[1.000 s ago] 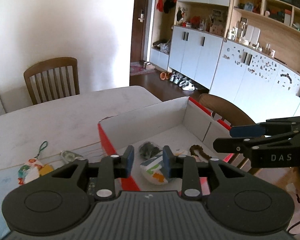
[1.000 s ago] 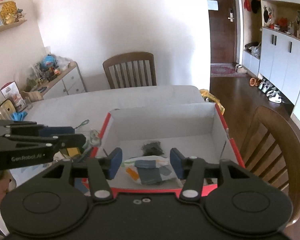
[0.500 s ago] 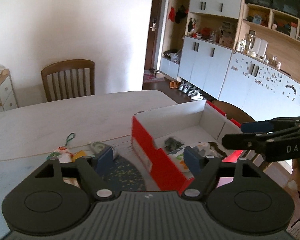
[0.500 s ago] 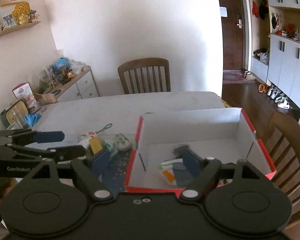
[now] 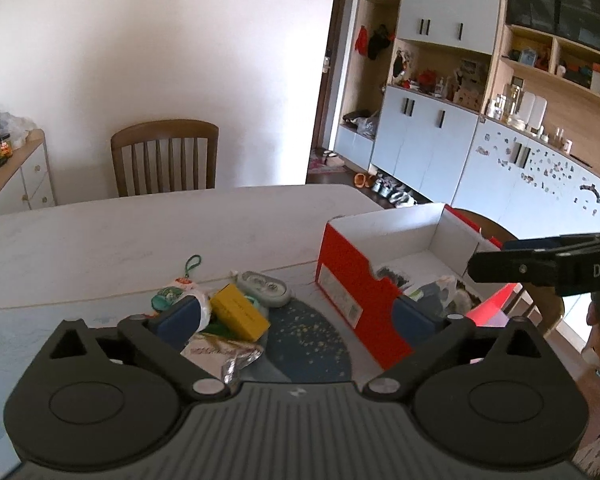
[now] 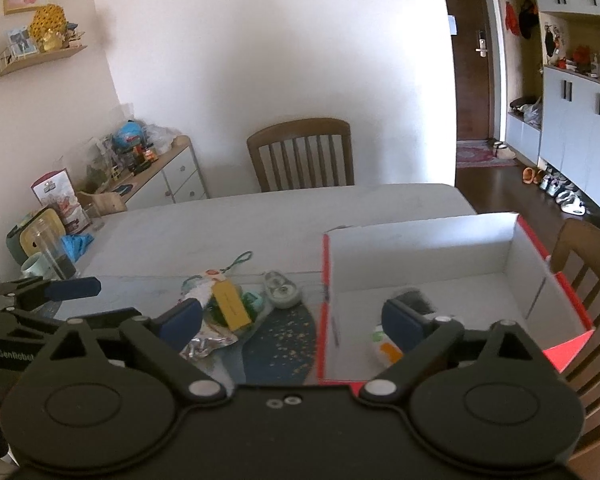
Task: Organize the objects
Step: 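Withdraw both tools from the box back toward the pile, then reach the left tool to the silver foil bag while the right tool approaches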
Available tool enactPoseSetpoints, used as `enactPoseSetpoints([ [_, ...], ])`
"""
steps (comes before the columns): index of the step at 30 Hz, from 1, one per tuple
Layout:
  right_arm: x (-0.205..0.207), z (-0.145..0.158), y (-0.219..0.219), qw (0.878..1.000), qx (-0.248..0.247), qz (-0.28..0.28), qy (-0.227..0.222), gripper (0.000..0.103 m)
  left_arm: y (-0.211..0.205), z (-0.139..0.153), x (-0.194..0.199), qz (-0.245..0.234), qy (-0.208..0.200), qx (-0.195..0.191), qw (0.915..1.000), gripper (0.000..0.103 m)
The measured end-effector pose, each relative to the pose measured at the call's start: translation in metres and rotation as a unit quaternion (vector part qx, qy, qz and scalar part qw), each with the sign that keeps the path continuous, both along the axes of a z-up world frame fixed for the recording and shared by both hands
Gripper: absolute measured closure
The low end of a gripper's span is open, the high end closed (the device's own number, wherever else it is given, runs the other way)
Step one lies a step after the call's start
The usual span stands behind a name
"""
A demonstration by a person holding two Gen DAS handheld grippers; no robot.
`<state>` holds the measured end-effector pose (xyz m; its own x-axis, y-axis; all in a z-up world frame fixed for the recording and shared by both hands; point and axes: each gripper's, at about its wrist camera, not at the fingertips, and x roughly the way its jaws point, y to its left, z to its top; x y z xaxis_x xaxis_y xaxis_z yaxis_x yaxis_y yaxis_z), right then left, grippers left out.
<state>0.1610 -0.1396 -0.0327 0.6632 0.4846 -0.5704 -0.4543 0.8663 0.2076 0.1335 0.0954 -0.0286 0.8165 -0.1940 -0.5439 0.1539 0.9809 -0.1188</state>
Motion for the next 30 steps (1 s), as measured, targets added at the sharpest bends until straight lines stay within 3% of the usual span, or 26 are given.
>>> enactPoseSetpoints([
  [9, 0.013, -0.011, 0.044, 0.999, -0.006, 0.018, 0.026, 0.007, 0.023, -0.017, -0.006, -0.017, -0.004, 0.014, 0.9998, 0.000],
  [18, 0.037, -0.032, 0.086, 0.998, -0.019, 0.028, 0.057, 0.007, 0.051, -0.052, 0.013, -0.005, 0.026, -0.003, 0.9996, 0.000],
  [30, 0.072, -0.069, 0.134, 0.992, -0.071, 0.061, 0.082, 0.007, 0.058, -0.095, 0.048, -0.013, 0.033, 0.020, 0.9992, 0.000],
])
